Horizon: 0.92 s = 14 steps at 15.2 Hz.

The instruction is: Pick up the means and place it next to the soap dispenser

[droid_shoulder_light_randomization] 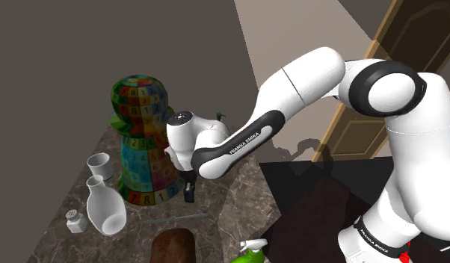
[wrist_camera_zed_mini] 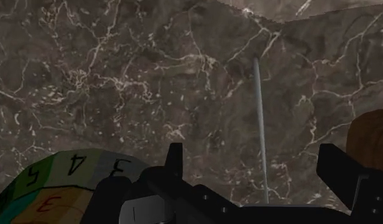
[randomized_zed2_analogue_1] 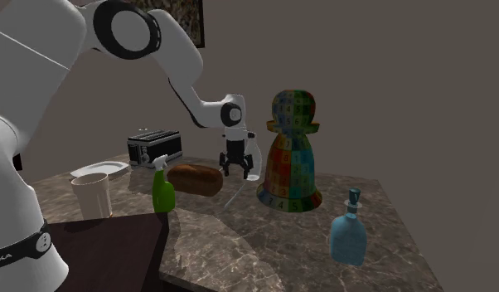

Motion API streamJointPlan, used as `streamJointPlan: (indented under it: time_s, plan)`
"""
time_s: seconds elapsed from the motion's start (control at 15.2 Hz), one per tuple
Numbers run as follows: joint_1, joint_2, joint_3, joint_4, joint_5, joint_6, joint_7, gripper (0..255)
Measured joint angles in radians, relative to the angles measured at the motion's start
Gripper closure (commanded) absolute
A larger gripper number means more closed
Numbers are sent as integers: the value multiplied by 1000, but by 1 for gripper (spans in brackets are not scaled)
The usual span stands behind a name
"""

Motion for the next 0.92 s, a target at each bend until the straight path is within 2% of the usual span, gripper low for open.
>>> streamJointPlan:
  time_s: [0.46, 0.92]
  plan:
    - [97, 230, -12, 205, -55, -21, -23, 0]
    - [109, 304, -31, 231, -76, 23, -21, 0]
